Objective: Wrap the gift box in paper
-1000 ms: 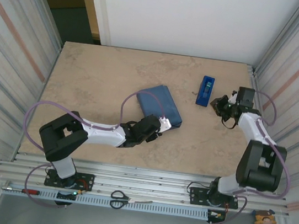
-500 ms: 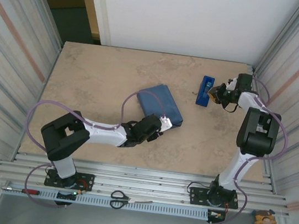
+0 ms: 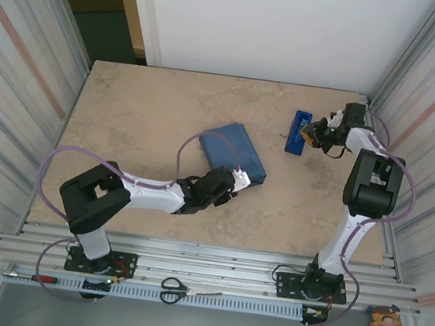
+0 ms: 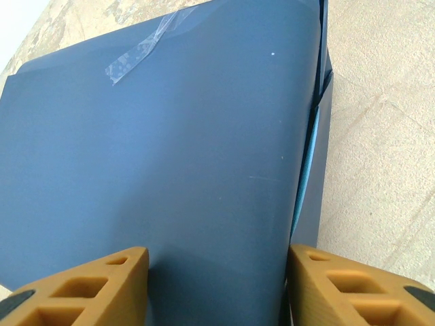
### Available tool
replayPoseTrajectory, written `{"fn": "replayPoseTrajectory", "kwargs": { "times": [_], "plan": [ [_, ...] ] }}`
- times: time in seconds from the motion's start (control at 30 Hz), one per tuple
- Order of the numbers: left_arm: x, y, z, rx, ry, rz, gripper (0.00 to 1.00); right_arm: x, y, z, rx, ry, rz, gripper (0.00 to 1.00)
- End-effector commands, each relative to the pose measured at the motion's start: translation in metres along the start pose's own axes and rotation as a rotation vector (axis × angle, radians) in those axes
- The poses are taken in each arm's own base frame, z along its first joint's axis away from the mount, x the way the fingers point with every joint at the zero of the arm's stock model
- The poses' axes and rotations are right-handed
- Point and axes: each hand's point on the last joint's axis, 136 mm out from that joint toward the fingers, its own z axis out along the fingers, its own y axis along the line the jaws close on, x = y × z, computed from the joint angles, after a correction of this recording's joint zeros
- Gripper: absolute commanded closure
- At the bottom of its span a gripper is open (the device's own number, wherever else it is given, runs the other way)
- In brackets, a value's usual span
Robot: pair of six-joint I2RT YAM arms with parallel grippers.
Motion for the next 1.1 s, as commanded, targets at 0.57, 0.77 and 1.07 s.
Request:
{"fn": "replayPoseTrajectory", "kwargs": {
  "times": [0.57, 0.77, 1.07],
  "plan": [
    [0.1, -0.056, 0.005, 0.215, 0.305, 0.077, 0.49, 0.002, 0.004, 0.007, -0.064, 0.055, 0.031, 0.82],
    [0.1, -0.055, 0.005, 0.214, 0.304, 0.077, 0.51, 0.005, 0.003, 0.009, -0.074, 0.064, 0.041, 0.87],
    [0.102, -0.057, 0.006, 0.217, 0.307, 0.076, 0.52, -0.001, 0.017, -0.001, -0.116, 0.052, 0.054, 1.0]
  ]
}}
